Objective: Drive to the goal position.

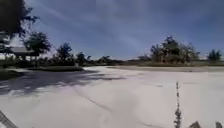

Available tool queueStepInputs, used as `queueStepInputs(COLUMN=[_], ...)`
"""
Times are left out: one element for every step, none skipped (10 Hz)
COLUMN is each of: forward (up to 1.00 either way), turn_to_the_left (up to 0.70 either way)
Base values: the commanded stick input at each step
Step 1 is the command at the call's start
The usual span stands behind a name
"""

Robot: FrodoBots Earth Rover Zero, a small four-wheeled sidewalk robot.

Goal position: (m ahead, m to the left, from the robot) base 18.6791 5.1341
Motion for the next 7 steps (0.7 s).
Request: queueStepInputs(forward=[0.85,0.85,0.85,0.85,0.85,0.85,0.85], turn_to_the_left=[0.00,0.00,0.00,0.00,0.00,0.00,0.00])
